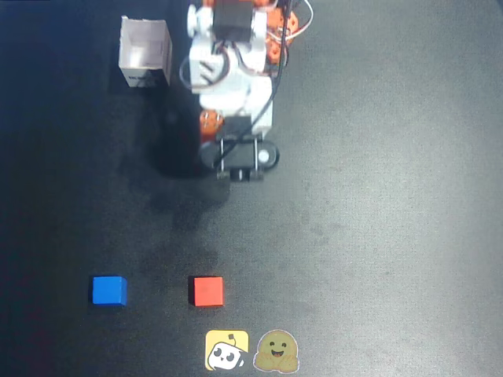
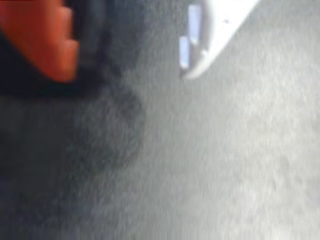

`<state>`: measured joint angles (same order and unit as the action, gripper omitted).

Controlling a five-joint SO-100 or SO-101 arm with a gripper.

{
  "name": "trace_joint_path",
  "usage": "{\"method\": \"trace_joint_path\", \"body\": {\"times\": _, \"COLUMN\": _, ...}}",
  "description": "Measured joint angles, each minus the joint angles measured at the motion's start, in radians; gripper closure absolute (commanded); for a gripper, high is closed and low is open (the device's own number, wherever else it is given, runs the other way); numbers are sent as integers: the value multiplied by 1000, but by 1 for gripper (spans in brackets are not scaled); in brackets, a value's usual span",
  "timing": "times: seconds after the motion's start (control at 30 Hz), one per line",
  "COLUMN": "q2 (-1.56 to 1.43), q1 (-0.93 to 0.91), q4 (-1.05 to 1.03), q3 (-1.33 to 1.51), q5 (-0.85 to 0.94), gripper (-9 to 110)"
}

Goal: Put the red cube on top of the blue cube.

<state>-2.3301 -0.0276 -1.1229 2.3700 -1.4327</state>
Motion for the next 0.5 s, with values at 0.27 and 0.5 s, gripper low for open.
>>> {"method": "trace_joint_path", "body": {"times": 0.27, "q2": 304, "q1": 0, "q4": 26, "q3": -230, "q5": -31, "gripper": 77}}
{"method": "trace_joint_path", "body": {"times": 0.5, "q2": 511, "q1": 0, "q4": 38, "q3": -410, "q5": -48, "gripper": 77}}
